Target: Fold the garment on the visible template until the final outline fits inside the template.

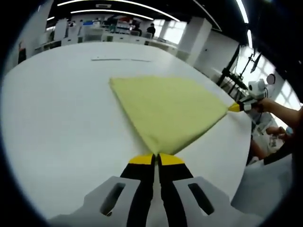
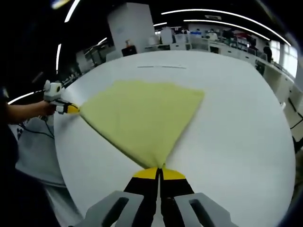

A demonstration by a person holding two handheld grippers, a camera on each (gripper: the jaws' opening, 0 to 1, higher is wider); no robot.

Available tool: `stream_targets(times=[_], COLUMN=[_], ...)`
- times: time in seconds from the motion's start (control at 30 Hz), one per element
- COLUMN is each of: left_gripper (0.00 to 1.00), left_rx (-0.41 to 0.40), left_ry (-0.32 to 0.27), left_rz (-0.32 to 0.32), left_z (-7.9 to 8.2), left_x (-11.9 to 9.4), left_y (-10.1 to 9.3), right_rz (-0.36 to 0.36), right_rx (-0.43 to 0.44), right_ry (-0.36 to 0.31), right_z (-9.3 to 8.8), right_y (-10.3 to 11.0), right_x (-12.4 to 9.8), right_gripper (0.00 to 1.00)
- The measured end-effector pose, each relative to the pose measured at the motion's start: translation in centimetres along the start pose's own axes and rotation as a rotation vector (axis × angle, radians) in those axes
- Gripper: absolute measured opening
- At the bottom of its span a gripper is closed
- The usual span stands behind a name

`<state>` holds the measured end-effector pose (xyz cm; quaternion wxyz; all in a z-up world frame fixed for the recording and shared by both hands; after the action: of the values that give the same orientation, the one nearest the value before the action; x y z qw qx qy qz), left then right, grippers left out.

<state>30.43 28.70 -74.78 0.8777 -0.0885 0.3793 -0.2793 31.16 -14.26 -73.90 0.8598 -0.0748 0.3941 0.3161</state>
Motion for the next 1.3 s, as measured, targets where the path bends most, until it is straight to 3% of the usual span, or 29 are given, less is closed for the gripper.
stream_targets(times=[0.27, 0.8, 1.3], left_gripper=[0.00, 0.02, 0.39], left_rx=[0.038, 0.037, 0.028], left_ry=[0.001, -0.065, -0.170], left_rz=[0.011, 0.075, 0.132], left_z=[-0.6, -0.1, 2.3], left_x=[-0.4, -1.3, -2.8], left_y=[-0.5, -0.3, -0.5], right_rz=[-0.010, -0.035, 0.001], right_rx=[0.015, -0.001, -0.055], right_ry=[-0.009, -0.019, -0.162], right_z=[-0.3, -0.2, 2.9], right_y=[0.1, 0.2, 1.7], right_x=[-0.2, -0.3, -1.5], right_gripper=[0.00, 0.00, 0.53])
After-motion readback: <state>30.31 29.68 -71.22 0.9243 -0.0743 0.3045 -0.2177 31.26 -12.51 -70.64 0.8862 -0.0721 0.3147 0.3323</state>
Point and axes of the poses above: the point that each gripper's makers call its tool centre point, and the gripper's own axes: x roughly forward along the fingers, y roughly to its left, z roughly out of its top, the point moved 7 cm from there along -x, roughly backward along the fingers, and after that the axes turned 5 degrees about -x, right-handed, at the moved point
